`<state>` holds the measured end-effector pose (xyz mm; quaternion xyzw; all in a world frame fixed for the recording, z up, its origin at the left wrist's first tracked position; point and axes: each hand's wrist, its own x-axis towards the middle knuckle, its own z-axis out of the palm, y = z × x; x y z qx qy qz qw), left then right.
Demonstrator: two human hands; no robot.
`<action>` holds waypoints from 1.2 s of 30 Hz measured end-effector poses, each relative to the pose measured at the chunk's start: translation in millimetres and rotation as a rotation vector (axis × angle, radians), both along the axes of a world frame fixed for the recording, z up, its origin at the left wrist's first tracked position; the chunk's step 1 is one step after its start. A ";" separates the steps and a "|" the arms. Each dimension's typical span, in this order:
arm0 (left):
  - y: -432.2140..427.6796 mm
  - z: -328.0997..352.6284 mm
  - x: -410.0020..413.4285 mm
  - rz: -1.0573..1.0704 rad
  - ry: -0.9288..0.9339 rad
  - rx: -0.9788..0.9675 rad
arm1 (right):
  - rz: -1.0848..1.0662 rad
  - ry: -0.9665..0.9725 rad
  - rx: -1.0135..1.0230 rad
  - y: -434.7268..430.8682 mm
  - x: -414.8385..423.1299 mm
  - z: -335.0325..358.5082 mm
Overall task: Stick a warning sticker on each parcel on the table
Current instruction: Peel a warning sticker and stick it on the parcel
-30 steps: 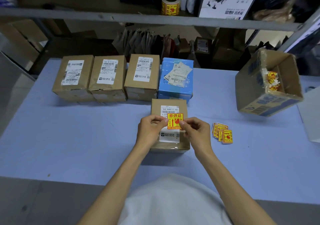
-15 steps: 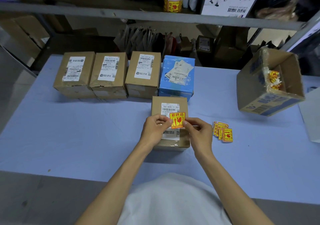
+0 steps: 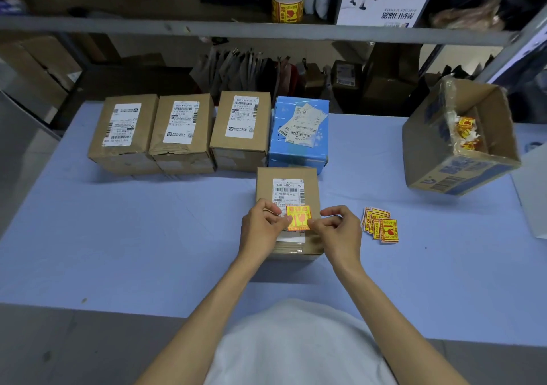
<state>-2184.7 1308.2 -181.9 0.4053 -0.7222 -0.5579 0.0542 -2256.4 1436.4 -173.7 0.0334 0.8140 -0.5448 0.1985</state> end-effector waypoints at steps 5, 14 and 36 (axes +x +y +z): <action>4.1 -3.5 -2.5 -0.022 -0.055 -0.102 | 0.029 0.055 0.087 0.5 1.1 -5.0; 6.5 -2.8 -5.4 -0.081 -0.145 -0.274 | 0.095 0.113 0.187 -0.6 0.1 -17.2; -14.8 -7.4 -1.6 -0.167 0.032 -0.174 | 0.151 0.137 -0.110 10.5 -15.6 -29.7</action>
